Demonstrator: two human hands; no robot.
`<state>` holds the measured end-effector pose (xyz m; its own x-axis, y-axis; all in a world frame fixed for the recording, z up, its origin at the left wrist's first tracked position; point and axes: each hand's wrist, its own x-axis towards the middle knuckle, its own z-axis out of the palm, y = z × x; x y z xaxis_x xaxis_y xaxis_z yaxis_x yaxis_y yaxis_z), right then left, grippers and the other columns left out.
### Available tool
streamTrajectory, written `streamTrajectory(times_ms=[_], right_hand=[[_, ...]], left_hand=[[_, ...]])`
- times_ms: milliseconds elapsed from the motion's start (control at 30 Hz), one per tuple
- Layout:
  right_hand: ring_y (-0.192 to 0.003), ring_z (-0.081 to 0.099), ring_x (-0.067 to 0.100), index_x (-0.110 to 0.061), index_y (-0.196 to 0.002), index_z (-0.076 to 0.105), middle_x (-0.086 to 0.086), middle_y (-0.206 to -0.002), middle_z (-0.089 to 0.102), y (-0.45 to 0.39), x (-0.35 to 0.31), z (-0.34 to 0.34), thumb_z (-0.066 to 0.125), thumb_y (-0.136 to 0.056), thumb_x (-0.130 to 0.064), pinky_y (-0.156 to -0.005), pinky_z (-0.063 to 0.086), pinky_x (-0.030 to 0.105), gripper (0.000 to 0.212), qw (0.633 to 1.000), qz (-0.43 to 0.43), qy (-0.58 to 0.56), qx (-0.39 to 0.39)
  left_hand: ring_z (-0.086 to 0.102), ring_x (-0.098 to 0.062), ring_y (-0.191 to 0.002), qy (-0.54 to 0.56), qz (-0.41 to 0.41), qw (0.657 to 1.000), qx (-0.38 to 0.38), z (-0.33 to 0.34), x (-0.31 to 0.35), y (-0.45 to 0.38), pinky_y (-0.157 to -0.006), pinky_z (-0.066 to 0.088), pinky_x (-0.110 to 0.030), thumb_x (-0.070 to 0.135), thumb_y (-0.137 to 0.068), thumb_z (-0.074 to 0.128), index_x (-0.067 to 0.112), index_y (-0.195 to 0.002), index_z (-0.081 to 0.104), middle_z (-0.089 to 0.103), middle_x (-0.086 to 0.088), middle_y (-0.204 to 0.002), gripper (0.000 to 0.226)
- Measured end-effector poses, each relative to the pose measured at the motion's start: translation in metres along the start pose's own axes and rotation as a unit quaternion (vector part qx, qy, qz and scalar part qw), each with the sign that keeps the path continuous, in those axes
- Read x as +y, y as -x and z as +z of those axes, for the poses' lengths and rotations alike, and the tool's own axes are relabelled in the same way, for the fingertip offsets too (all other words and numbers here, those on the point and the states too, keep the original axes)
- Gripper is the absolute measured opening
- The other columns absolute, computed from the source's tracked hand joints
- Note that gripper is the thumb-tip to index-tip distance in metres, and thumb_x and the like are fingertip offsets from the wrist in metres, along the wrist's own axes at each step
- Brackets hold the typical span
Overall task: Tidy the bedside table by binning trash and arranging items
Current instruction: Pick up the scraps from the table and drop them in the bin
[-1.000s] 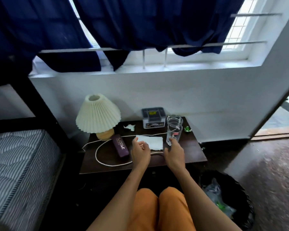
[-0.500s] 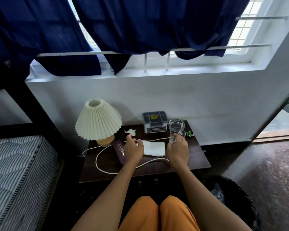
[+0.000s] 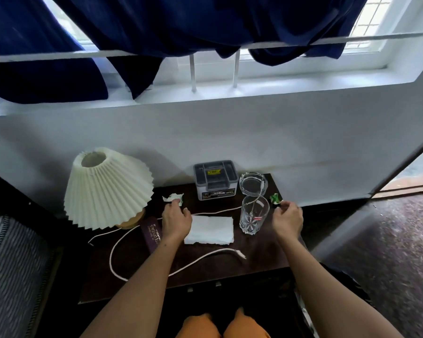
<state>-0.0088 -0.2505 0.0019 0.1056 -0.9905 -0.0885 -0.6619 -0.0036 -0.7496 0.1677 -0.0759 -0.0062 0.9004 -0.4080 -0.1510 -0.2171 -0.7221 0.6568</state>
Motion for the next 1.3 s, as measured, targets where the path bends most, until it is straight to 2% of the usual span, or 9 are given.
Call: streamTrajectory(times_ms=[200, 333, 433, 567, 633, 733, 900, 1133, 1300], right_hand=[[-0.118, 0.048, 0.037, -0.003, -0.127, 0.048, 0.019, -0.13, 0.048, -0.035, 0.013, 0.024, 0.05, -0.09, -0.004, -0.095, 0.042, 0.043, 0.036, 0.993, -0.044, 0.089, -0.062], [-0.129, 0.038, 0.036, -0.009, -0.133, 0.041, 0.016, -0.14, 0.042, -0.052, 0.017, 0.035, 0.052, -0.089, -0.009, -0.098, 0.04, 0.047, 0.045, 0.97, -0.117, 0.173, -0.125], [-0.142, 0.021, 0.032, -0.017, -0.141, 0.034, 0.013, -0.153, 0.026, -0.061, 0.021, 0.039, 0.054, -0.091, -0.015, -0.11, 0.031, 0.045, 0.054, 0.952, -0.142, 0.215, -0.168], [-0.147, 0.012, 0.031, -0.018, -0.145, 0.03, 0.011, -0.159, 0.014, -0.066, 0.027, 0.043, 0.05, -0.093, -0.012, -0.115, 0.025, 0.044, 0.056, 0.923, -0.154, 0.28, -0.215], [-0.144, 0.019, 0.032, -0.014, -0.143, 0.035, 0.012, -0.156, 0.023, -0.065, 0.029, 0.045, 0.047, -0.094, -0.011, -0.113, 0.029, 0.043, 0.05, 0.915, -0.157, 0.304, -0.215], [-0.13, 0.04, 0.031, -0.008, -0.127, 0.053, 0.013, -0.138, 0.048, -0.059, 0.029, 0.045, 0.042, -0.094, -0.008, -0.096, 0.045, 0.04, 0.035, 0.924, -0.159, 0.303, -0.169], [-0.103, 0.059, 0.039, 0.003, -0.098, 0.064, 0.02, -0.108, 0.063, -0.047, 0.028, 0.036, 0.042, -0.088, 0.002, -0.08, 0.05, 0.04, 0.024, 0.942, -0.129, 0.28, -0.133], [-0.108, 0.06, 0.034, -0.01, -0.108, 0.071, 0.018, -0.111, 0.069, -0.028, 0.03, 0.002, 0.057, -0.085, 0.0, -0.094, 0.048, 0.036, 0.028, 0.996, 0.063, 0.022, -0.052], [-0.089, 0.069, 0.03, -0.01, -0.101, 0.072, 0.016, -0.105, 0.07, -0.004, 0.034, -0.02, 0.057, -0.084, 0.007, -0.082, 0.057, 0.039, 0.028, 0.992, 0.088, -0.082, -0.043]], left_hand=[[0.032, -0.038, -0.134, -0.065, 0.02, 0.997, 0.031, 0.022, -0.006, -0.036, -0.108, 0.034, -0.044, 0.007, -0.092, 0.047, 0.005, -0.133, 0.047, 0.034, -0.024, -0.145, 0.041], [-0.004, -0.037, -0.146, -0.173, 0.008, 0.983, -0.054, 0.03, -0.012, -0.066, -0.116, 0.012, -0.052, 0.011, -0.091, 0.047, 0.02, -0.148, 0.021, -0.003, -0.015, -0.159, 0.064], [-0.011, -0.037, -0.146, -0.219, -0.004, 0.97, -0.108, 0.036, -0.014, -0.081, -0.117, 0.005, -0.05, 0.009, -0.089, 0.047, 0.025, -0.15, 0.011, -0.012, -0.012, -0.159, 0.072], [0.006, -0.038, -0.145, -0.215, -0.049, 0.964, -0.146, 0.04, -0.015, -0.092, -0.118, 0.017, -0.049, 0.006, -0.089, 0.047, 0.019, -0.148, 0.025, 0.008, -0.014, -0.159, 0.064], [0.023, -0.038, -0.14, -0.218, -0.035, 0.966, -0.135, 0.041, -0.015, -0.093, -0.114, 0.029, -0.046, 0.0, -0.088, 0.046, 0.012, -0.143, 0.035, 0.023, -0.019, -0.152, 0.057], [0.048, -0.034, -0.119, -0.243, -0.008, 0.965, -0.095, 0.04, -0.014, -0.087, -0.096, 0.049, -0.042, -0.008, -0.086, 0.046, 0.002, -0.126, 0.054, 0.046, -0.019, -0.13, 0.041], [0.059, -0.033, -0.106, -0.205, 0.022, 0.978, -0.046, 0.035, -0.012, -0.07, -0.088, 0.052, -0.037, -0.011, -0.087, 0.042, -0.002, -0.116, 0.061, 0.059, -0.021, -0.118, 0.035], [0.062, -0.03, -0.103, 0.044, -0.005, 0.997, 0.064, 0.022, 0.014, -0.028, -0.086, 0.049, -0.032, -0.003, -0.088, 0.051, 0.004, -0.109, 0.066, 0.066, -0.018, -0.111, 0.026], [0.063, -0.028, -0.094, 0.136, -0.008, 0.989, 0.048, 0.033, 0.038, 0.019, -0.079, 0.052, -0.033, 0.005, -0.086, 0.058, 0.003, -0.109, 0.061, 0.067, -0.017, -0.104, 0.023]])
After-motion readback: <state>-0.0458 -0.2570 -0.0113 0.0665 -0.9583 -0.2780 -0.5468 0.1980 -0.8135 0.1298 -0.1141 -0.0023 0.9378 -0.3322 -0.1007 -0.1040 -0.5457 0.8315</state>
